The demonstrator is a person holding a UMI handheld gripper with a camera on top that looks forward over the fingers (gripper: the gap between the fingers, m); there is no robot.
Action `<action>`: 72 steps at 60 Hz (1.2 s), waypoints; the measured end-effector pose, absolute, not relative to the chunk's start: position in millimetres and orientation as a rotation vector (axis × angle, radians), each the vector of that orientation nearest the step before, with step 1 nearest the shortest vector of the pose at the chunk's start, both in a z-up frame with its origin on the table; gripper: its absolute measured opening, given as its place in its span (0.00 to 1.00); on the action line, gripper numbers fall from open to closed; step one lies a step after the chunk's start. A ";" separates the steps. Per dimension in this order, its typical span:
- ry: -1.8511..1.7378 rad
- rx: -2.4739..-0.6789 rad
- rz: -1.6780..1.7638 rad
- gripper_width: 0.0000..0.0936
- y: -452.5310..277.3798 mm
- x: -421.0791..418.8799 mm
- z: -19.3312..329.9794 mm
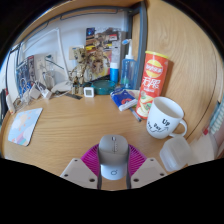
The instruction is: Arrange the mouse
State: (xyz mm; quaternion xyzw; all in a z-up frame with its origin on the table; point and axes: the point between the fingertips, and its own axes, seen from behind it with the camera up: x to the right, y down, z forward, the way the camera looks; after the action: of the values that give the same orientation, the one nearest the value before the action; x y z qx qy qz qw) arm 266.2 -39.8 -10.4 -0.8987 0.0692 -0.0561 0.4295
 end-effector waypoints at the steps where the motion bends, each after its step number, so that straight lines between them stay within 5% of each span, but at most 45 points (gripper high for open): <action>1: 0.167 -2.246 -0.134 0.35 -39.5 265.4 -10.6; 15: 0.128 -2.291 -0.168 0.31 -38.2 259.2 11.2; 35: -0.030 -1.978 -0.141 0.31 36.3 115.5 248.7; 42: -0.108 -1.919 -0.082 0.31 59.5 30.1 284.7; 51: -0.154 -1.976 0.013 0.31 84.1 -68.3 242.6; 72: -0.203 -2.281 0.036 0.31 93.0 -148.7 28.8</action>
State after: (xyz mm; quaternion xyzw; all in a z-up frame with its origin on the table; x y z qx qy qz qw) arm -148.7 93.0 28.8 -0.9071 -0.0808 0.0145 0.4128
